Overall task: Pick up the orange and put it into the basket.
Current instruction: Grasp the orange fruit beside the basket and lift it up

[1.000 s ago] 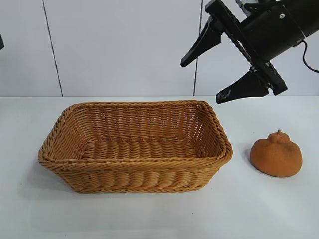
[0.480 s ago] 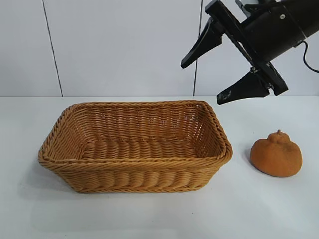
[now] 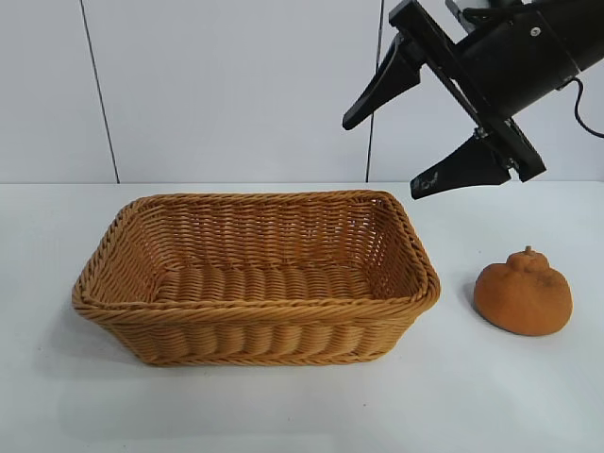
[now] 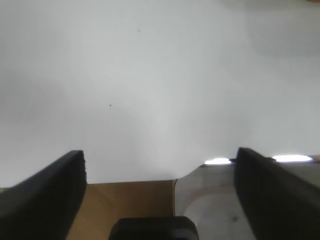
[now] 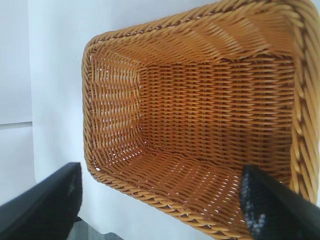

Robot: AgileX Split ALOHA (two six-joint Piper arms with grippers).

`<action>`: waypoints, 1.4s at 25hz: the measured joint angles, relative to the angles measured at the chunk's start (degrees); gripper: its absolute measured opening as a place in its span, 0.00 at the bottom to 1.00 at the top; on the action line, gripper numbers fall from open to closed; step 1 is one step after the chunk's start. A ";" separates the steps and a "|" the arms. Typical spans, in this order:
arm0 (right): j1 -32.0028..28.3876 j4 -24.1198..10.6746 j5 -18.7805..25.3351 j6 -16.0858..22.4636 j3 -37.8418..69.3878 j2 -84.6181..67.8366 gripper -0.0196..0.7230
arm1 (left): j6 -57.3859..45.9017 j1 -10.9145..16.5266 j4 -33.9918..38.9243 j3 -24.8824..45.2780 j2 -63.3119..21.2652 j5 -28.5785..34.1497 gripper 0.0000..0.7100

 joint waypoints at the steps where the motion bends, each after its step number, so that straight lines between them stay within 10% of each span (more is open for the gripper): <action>1: 0.00 -0.03 0.10 0.00 0.00 0.00 0.82 | 0.00 0.00 0.00 1.78 -3.38 -0.66 0.82; 8: 0.00 -8.00 2.47 1.89 -5.44 0.00 0.82 | 0.00 0.00 -0.05 6.87 -22.79 -1.21 0.82; 19: -1.39 -42.69 8.94 22.01 -13.48 0.00 0.82 | 0.00 0.00 -0.10 7.00 -41.98 -1.14 0.82; 35: -8.99 -43.89 7.43 22.72 -9.58 7.77 0.82 | 0.00 0.00 -0.11 7.07 -43.44 -1.20 0.82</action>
